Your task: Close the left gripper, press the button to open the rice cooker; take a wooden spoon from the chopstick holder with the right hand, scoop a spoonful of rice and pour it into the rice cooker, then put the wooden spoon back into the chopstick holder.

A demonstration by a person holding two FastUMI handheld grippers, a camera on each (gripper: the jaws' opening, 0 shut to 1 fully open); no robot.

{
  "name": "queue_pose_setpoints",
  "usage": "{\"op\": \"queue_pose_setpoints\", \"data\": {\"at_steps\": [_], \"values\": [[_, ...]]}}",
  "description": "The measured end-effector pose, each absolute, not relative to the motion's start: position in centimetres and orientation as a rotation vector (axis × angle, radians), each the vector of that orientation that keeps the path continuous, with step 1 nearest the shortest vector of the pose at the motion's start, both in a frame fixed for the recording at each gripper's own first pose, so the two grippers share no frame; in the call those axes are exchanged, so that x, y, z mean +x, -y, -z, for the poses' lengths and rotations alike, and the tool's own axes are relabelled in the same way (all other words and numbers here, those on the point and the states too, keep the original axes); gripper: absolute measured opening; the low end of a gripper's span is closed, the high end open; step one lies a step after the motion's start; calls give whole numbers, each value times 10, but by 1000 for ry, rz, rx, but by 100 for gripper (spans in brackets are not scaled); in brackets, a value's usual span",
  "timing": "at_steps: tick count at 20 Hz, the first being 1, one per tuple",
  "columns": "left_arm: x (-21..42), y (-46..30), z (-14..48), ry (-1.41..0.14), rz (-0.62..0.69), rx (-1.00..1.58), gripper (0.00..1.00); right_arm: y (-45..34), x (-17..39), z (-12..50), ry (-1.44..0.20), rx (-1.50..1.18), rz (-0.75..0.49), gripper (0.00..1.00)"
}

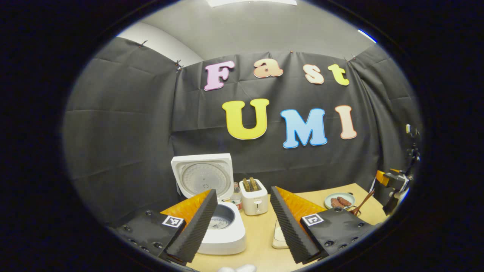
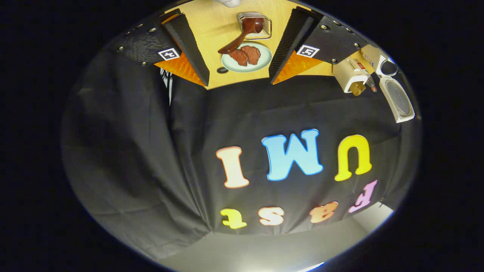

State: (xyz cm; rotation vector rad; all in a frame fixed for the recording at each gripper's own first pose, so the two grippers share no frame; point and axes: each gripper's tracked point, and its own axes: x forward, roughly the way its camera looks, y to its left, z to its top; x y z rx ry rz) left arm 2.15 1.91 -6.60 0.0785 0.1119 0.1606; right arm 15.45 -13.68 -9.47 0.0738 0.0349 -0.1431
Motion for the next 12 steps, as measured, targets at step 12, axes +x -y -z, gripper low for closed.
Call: {"op": "queue_pose_setpoints", "data": {"at_steps": [12], "values": [[22, -74, 28, -60, -138, 41, 98, 6, 24, 35, -59, 7, -6, 98]]}}
